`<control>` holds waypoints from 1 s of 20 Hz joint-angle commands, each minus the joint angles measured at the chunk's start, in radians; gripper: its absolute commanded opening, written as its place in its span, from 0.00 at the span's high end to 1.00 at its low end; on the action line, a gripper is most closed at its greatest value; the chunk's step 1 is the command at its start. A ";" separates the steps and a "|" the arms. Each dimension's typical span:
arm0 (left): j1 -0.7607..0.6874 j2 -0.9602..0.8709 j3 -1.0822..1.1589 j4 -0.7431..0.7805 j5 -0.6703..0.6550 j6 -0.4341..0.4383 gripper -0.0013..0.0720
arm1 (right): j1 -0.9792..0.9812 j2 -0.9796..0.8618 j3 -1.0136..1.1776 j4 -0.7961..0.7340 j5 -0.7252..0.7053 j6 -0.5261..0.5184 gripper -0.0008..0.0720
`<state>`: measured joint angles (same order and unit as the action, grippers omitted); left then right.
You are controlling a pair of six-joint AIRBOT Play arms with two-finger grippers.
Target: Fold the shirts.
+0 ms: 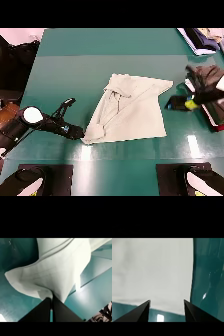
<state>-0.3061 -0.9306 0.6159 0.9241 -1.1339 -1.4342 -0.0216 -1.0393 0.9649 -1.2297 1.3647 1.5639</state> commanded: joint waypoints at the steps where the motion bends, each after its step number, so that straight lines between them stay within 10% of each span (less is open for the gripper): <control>1: -0.016 0.001 -0.002 -0.005 0.051 0.002 0.95 | -0.001 0.083 -0.227 -0.052 -0.011 -0.003 0.37; 16: -0.016 0.001 -0.002 -0.004 0.025 0.002 0.95 | 0.017 -0.039 -0.370 0.024 -0.218 -0.003 0.40; 20: -0.016 0.001 0.000 -0.005 0.024 0.002 0.95 | 0.076 -0.057 -0.370 0.025 -0.214 -0.029 0.96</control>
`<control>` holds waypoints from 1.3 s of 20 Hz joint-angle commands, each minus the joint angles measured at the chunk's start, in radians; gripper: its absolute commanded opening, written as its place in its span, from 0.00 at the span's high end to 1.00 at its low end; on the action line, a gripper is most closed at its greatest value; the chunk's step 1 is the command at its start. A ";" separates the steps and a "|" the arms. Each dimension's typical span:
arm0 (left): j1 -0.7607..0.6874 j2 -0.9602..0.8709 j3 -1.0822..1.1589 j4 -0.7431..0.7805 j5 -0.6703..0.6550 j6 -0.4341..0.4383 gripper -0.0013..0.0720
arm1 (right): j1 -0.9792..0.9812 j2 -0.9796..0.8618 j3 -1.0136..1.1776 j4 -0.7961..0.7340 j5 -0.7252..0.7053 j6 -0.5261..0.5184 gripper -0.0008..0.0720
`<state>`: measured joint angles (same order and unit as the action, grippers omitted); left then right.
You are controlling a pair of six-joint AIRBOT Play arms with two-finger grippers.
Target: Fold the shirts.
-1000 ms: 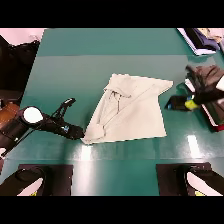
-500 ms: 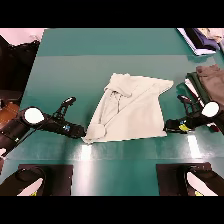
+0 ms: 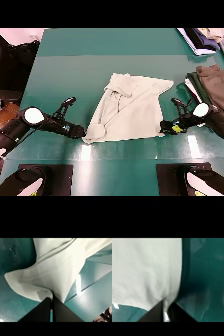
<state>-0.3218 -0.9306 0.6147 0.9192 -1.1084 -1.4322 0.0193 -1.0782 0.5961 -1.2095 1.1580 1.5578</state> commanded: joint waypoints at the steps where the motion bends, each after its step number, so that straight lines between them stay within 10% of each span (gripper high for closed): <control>1: 0.000 0.001 0.013 0.001 0.003 0.000 0.95 | 0.052 -0.003 0.004 0.004 -0.009 -0.023 0.96; 17: 0.000 0.001 1.289 0.076 0.203 0.002 0.95 | -0.137 0.465 0.970 0.013 -0.246 0.042 0.97; 26: 0.000 0.067 1.488 0.075 0.143 0.022 0.95 | -0.144 0.336 1.365 0.003 0.174 0.042 0.97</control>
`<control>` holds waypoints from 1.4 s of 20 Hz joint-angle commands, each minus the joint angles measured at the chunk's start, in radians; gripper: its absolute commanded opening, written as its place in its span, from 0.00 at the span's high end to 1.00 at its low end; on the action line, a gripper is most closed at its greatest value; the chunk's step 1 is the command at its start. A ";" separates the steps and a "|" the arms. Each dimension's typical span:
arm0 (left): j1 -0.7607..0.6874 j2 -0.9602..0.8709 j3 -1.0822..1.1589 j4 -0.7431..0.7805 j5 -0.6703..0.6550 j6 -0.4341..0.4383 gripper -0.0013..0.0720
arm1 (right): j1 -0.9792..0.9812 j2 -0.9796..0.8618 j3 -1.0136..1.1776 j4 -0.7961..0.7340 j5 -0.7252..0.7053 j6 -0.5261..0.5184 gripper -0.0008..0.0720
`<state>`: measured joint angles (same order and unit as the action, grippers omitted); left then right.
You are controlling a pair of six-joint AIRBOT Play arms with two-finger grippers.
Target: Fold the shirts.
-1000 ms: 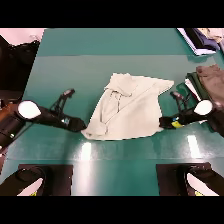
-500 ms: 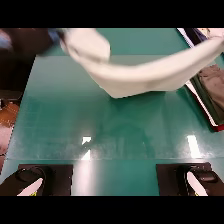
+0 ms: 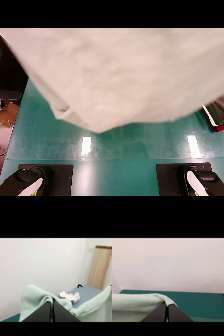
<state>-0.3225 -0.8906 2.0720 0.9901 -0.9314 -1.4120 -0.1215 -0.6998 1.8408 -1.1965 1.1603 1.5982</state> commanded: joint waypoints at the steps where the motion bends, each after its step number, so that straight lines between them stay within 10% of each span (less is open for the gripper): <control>1: 0.000 0.037 0.030 -0.002 -0.066 0.000 0.95 | -0.003 -0.061 0.160 -0.011 0.222 0.002 0.97; 12: 0.000 0.030 -0.316 0.199 -0.432 -0.077 0.95 | -0.003 -0.187 -0.047 -0.011 0.428 0.104 0.97; 24: 0.005 -0.479 -0.738 0.258 0.211 -0.031 0.95 | -0.003 -0.598 -0.433 -0.007 -0.089 0.034 0.96; 25: 0.014 -0.500 -0.738 0.258 0.206 -0.038 0.88 | -0.003 -0.615 -0.432 -0.007 -0.114 0.034 0.96; 27: 0.052 -0.505 -0.735 0.258 0.179 -0.040 0.19 | -0.003 -0.622 -0.432 -0.007 -0.171 0.034 0.96; 28: 0.081 -0.503 -0.721 0.258 0.135 -0.039 0.15 | -0.003 -0.618 -0.431 -0.007 -0.193 0.034 0.87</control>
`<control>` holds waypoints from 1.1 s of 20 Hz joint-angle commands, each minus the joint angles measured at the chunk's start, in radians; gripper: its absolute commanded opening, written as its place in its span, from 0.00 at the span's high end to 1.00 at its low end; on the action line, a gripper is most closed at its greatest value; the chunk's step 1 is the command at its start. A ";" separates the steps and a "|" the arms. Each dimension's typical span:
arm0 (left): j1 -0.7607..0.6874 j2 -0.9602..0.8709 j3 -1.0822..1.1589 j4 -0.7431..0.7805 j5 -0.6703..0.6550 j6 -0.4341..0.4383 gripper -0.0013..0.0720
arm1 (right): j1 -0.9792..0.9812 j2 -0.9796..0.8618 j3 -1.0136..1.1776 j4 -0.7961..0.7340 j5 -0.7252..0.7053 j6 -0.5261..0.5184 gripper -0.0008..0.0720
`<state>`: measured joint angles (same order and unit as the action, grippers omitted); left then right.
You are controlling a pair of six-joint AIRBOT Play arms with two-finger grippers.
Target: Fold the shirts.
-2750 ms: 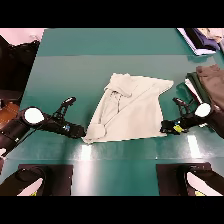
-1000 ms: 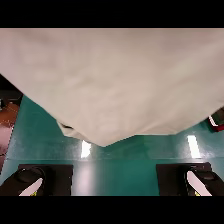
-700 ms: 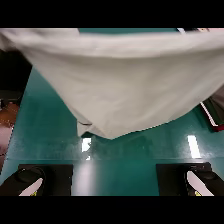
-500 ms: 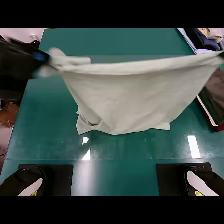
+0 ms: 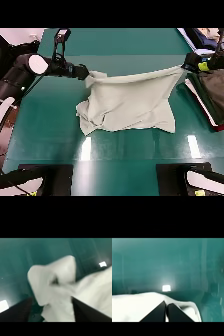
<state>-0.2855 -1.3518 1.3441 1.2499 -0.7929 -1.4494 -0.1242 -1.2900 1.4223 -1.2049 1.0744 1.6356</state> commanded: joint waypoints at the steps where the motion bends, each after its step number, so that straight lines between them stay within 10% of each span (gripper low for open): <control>1: 0.079 -0.040 0.029 -0.003 -0.072 0.000 0.15 | 0.000 -0.020 -0.011 0.001 -0.121 -0.003 0.49; 2: 0.113 -0.040 0.052 -0.005 -0.150 0.013 0.15 | 0.000 -0.011 -0.006 0.002 -0.114 -0.003 0.25; 10: 0.332 -0.197 0.060 -0.462 -0.518 0.301 0.15 | 0.050 0.030 0.040 0.008 0.154 -0.097 0.26; 22: 0.207 -0.353 0.059 -0.269 -0.545 0.305 0.15 | 0.140 0.031 0.041 0.009 0.219 -0.104 0.26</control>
<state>-0.0429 -1.6848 1.4033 0.9501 -1.3319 -1.1484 0.0071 -1.2602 1.4620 -1.1969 1.2846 1.5330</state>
